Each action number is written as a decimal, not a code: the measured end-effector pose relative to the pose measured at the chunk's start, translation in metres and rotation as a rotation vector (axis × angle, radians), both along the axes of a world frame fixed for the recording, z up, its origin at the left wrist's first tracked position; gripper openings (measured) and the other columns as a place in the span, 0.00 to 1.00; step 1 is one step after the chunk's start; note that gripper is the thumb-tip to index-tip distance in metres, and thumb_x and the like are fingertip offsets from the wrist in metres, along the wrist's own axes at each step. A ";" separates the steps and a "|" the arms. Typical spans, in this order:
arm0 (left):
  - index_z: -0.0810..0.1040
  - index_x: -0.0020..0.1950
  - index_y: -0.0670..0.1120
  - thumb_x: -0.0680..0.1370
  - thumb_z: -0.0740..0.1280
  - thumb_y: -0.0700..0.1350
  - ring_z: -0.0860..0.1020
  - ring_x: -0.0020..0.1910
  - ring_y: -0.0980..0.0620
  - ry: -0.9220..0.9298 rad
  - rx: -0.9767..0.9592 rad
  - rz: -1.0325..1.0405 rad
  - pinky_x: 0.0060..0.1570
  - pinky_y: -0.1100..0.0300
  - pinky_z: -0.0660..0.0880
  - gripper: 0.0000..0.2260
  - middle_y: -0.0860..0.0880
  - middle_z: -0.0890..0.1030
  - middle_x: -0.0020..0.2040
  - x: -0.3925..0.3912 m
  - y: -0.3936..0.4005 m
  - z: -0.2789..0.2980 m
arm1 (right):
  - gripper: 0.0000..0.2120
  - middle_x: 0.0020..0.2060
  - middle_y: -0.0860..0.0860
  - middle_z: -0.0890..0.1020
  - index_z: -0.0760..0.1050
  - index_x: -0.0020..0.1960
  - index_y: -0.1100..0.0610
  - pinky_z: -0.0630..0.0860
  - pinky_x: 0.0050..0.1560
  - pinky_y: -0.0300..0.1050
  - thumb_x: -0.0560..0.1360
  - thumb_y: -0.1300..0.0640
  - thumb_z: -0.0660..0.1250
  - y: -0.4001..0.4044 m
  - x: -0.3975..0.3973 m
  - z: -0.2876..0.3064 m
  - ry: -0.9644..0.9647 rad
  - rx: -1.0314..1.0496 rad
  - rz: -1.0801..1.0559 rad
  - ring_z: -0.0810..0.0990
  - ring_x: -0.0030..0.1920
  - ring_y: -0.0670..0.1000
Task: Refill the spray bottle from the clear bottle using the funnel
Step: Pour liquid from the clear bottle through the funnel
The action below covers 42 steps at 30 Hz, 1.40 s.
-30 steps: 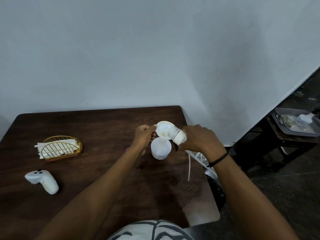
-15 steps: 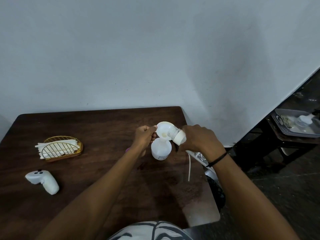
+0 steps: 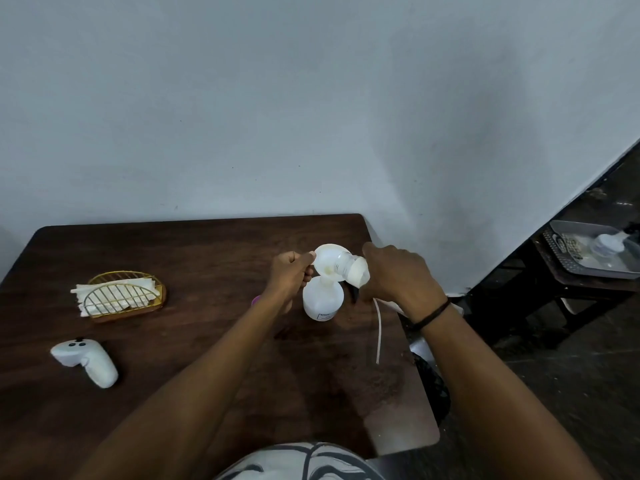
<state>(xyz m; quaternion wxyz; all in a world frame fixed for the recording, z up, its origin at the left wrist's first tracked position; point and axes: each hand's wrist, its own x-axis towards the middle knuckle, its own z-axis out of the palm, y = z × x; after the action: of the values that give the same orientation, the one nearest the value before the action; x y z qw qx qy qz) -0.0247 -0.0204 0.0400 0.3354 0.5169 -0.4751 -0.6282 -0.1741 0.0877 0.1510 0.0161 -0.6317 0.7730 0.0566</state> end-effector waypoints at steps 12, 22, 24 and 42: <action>0.75 0.37 0.43 0.78 0.69 0.47 0.74 0.29 0.54 -0.017 -0.017 -0.005 0.31 0.61 0.71 0.12 0.47 0.78 0.32 0.000 -0.001 0.000 | 0.22 0.51 0.52 0.80 0.71 0.61 0.51 0.65 0.49 0.50 0.68 0.52 0.72 -0.007 0.002 -0.006 0.170 -0.048 0.012 0.77 0.54 0.58; 0.75 0.38 0.42 0.77 0.69 0.47 0.74 0.29 0.54 -0.033 -0.042 -0.005 0.31 0.60 0.72 0.12 0.46 0.78 0.32 0.000 -0.002 -0.003 | 0.16 0.43 0.53 0.79 0.79 0.54 0.51 0.68 0.51 0.52 0.67 0.57 0.73 -0.007 0.007 -0.010 0.274 -0.211 0.039 0.76 0.49 0.59; 0.76 0.39 0.41 0.77 0.69 0.47 0.74 0.29 0.53 -0.039 -0.050 -0.004 0.31 0.59 0.71 0.12 0.46 0.78 0.32 0.000 -0.002 -0.004 | 0.16 0.34 0.52 0.78 0.82 0.43 0.51 0.70 0.44 0.51 0.56 0.57 0.79 -0.009 0.009 -0.011 0.334 -0.244 0.017 0.77 0.40 0.59; 0.74 0.33 0.42 0.77 0.68 0.54 0.77 0.30 0.54 -0.216 -0.192 0.024 0.37 0.56 0.73 0.19 0.44 0.80 0.32 0.003 -0.002 -0.003 | 0.16 0.36 0.57 0.78 0.81 0.40 0.56 0.65 0.52 0.58 0.54 0.66 0.76 -0.008 0.025 -0.017 0.373 -0.371 -0.009 0.76 0.43 0.62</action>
<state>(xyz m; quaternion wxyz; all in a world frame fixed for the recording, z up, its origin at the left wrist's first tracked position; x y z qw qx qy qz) -0.0219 -0.0220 0.0369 0.3377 0.5525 -0.5601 -0.5167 -0.1495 0.0797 0.1337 -0.2427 -0.5991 0.7625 0.0293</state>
